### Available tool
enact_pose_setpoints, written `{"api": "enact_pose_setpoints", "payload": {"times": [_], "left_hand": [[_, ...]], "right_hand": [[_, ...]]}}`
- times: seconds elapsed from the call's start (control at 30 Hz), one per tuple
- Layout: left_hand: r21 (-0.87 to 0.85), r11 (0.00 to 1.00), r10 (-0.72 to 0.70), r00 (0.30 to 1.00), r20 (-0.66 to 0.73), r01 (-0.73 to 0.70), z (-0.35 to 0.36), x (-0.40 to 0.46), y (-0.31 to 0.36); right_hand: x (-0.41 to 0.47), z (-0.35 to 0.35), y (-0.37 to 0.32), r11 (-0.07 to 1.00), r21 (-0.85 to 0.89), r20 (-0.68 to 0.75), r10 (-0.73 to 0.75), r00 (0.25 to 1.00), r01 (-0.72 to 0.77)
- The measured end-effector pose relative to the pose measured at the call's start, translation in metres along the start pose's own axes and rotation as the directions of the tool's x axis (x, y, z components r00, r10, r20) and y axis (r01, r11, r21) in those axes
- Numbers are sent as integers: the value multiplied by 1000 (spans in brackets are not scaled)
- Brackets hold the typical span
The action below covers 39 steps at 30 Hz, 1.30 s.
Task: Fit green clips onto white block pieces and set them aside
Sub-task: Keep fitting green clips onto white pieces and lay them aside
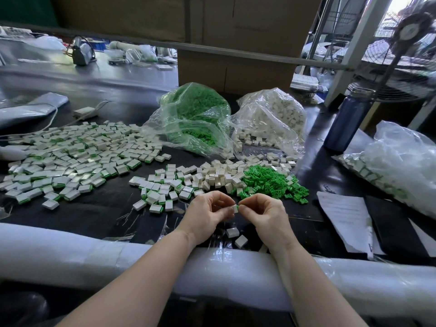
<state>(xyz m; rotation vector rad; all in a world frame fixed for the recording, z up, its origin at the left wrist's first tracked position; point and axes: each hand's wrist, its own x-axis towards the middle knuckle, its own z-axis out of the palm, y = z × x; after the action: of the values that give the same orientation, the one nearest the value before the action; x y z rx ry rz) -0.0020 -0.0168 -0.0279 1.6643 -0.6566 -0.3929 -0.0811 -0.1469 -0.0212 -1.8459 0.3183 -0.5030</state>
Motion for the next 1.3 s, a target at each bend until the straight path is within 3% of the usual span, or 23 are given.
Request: {"api": "enact_pose_setpoints", "payload": {"times": [0.97, 1.13, 1.3], "left_hand": [[93, 995, 22, 999, 28, -24, 1, -4, 4], [105, 991, 80, 996, 33, -83, 3, -6, 5], [130, 990, 57, 998, -7, -56, 2, -2, -1]], "right_hand": [[1, 0, 2, 998, 26, 67, 48, 997, -50], [2, 0, 2, 983, 164, 25, 77, 997, -80], [0, -2, 2, 963, 242, 24, 120, 992, -122]]}}
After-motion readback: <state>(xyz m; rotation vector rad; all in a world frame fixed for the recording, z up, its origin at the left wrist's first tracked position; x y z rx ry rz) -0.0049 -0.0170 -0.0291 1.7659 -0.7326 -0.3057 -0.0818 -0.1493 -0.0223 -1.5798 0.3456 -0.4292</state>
